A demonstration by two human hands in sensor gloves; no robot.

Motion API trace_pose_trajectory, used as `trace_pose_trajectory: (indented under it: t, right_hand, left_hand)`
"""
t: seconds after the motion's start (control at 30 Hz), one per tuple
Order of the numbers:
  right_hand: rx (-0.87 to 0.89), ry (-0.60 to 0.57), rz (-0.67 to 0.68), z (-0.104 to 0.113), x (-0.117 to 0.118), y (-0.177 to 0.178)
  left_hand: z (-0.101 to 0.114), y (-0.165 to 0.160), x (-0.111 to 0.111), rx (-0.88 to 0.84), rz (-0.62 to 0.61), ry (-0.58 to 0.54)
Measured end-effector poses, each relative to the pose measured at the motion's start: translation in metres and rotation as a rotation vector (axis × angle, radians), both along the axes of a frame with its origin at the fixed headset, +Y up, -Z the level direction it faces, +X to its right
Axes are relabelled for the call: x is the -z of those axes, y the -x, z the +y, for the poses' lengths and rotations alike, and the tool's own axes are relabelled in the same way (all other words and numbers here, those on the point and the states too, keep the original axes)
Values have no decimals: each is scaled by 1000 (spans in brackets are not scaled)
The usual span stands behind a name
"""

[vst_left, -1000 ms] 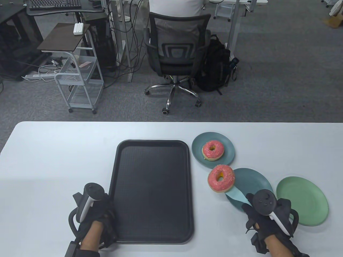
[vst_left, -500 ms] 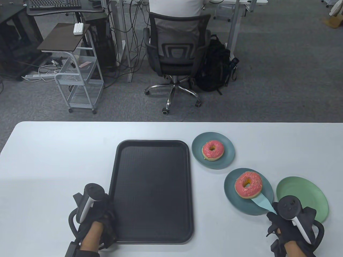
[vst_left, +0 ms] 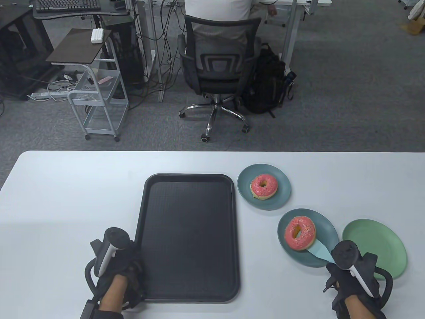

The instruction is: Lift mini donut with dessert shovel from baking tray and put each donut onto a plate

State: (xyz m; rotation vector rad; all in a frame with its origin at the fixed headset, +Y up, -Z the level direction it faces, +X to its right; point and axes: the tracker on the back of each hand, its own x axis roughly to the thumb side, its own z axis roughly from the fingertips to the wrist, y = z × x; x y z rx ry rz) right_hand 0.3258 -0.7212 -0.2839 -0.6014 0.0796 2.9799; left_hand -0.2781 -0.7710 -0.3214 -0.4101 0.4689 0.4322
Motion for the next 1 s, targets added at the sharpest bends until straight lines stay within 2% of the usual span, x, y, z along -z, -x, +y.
trace_pose_trajectory:
  t: [0.33, 1.0]
  right_hand:
    - [-81, -51, -59, 18, -3, 2]
    - [-231, -97, -214, 26, -8, -16]
  left_hand:
    - [0, 0, 0, -2, 0, 0]
    - [-1, 0, 0, -2, 1, 0]
